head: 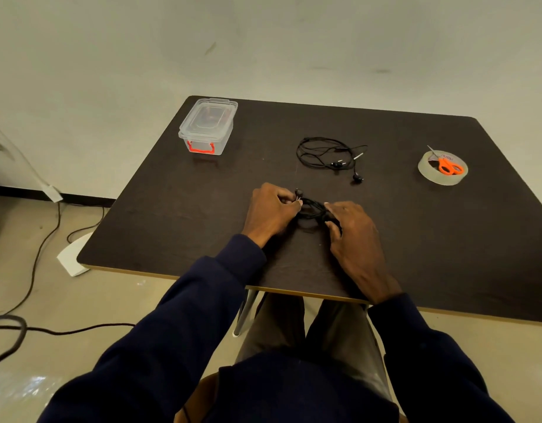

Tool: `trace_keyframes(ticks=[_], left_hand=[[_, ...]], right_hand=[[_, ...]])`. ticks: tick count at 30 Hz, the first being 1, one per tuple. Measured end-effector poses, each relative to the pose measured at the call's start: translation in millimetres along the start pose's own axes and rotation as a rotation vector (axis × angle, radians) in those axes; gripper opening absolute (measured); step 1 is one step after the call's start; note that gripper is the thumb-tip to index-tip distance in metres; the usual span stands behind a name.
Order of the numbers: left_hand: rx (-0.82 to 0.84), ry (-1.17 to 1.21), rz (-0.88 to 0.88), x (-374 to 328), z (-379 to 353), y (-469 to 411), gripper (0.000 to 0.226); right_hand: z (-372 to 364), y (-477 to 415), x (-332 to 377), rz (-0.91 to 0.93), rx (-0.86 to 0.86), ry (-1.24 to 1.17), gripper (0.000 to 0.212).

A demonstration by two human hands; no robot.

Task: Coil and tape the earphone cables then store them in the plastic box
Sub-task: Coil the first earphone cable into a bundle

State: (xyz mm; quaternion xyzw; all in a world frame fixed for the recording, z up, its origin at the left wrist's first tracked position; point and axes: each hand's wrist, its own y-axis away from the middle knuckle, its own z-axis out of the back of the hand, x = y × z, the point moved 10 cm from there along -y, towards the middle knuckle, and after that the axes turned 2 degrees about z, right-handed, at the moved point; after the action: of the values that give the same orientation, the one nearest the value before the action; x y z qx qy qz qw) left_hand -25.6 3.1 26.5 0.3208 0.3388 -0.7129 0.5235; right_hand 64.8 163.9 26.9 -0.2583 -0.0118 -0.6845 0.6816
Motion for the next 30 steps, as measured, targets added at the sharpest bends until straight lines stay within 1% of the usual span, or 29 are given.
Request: trace_keyframes(ticks=[2,5,8,11,13,15,18,19,21,23,25,27,30], left_hand=[[0.007,-0.006,0.006,0,-1,-2,0.005],[0.012,-0.029,0.007,-1,-3,-3,0.007],[-0.01,-0.035,-0.004,-5,-2,-2,0.009],[-0.062,-0.092,0.003,-8,1,-2,0.017],[-0.103,-0.158,0.019,-8,5,-5,0.019],[-0.127,-0.178,0.056,-6,9,-7,0.017],[-0.102,-0.143,0.111,0,10,-13,0.015],[-0.096,-0.138,0.127,2,10,-14,0.017],[-0.076,-0.106,0.142,7,10,-15,0.031],[-0.026,0.009,0.088,7,6,-14,0.041],[0.035,0.035,-0.031,1,0,-12,0.035],[0.085,-0.035,-0.145,-5,-4,-10,0.026],[0.137,-0.06,-0.206,-8,-7,-8,0.017]], right_hand=[[-1,0,6,0.011,0.01,-0.003,0.044],[1,1,12,0.045,-0.023,-0.012,0.042],[3,-1,12,0.083,-0.059,-0.026,0.032],[-3,-5,18,0.175,-0.023,-0.018,0.02],[-9,-5,26,0.26,0.01,0.028,0.016],[-13,-4,31,0.32,0.037,0.066,0.019],[-11,-2,30,0.348,0.053,0.052,0.024],[-11,-1,30,0.351,0.066,0.044,0.025],[-9,0,28,0.336,0.099,0.017,0.024],[-7,3,25,0.32,0.111,-0.025,0.023],[-1,5,23,0.299,0.094,-0.074,0.025],[3,6,22,0.28,0.081,-0.103,0.03],[9,7,25,0.278,0.04,-0.093,0.028]])
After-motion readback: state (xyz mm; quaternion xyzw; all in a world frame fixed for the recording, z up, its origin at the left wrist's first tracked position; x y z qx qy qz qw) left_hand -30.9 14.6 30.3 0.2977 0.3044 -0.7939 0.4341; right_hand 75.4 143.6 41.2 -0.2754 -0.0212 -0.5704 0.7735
